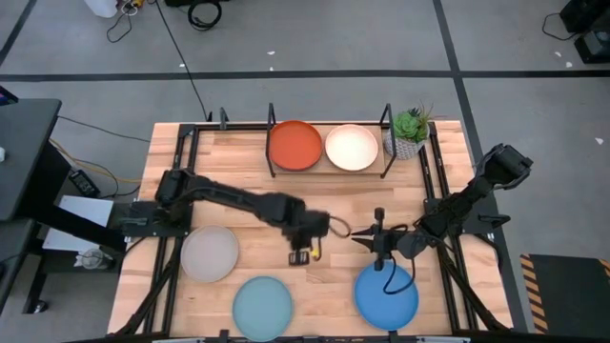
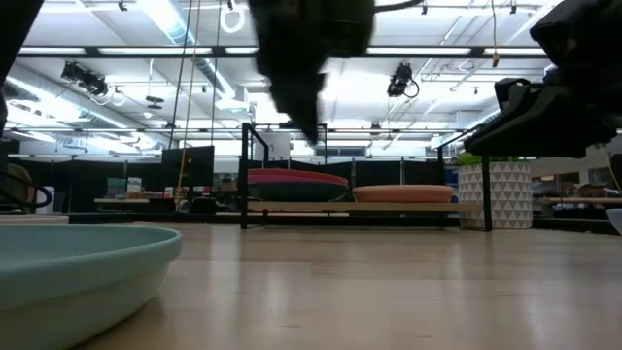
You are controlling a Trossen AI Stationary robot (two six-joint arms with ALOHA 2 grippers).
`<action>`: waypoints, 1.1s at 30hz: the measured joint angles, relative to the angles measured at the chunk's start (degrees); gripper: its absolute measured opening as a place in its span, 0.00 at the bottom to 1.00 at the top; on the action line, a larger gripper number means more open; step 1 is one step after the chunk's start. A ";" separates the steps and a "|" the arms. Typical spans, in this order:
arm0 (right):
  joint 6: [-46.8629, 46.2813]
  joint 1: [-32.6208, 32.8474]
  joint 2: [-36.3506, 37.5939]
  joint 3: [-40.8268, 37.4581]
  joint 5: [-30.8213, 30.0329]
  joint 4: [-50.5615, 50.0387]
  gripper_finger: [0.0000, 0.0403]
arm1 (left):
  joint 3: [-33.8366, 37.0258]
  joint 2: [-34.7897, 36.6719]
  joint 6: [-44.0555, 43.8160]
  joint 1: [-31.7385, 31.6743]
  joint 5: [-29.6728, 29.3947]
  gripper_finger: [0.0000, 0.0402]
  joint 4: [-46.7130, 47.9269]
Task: Place and stack plates onto a shelf
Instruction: Stack the gray plate on top of the light pink plate on the shelf
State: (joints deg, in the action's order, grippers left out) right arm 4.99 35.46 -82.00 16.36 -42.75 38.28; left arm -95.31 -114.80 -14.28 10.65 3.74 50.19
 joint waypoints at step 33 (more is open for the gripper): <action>19.08 -26.09 -0.02 -0.02 40.40 18.06 0.15 | 1.72 -0.37 -79.32 36.62 -22.68 0.12 34.76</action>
State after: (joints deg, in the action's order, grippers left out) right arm 24.08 9.37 -82.02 16.34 -2.35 56.34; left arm -93.59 -115.18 -93.60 47.27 -18.94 84.95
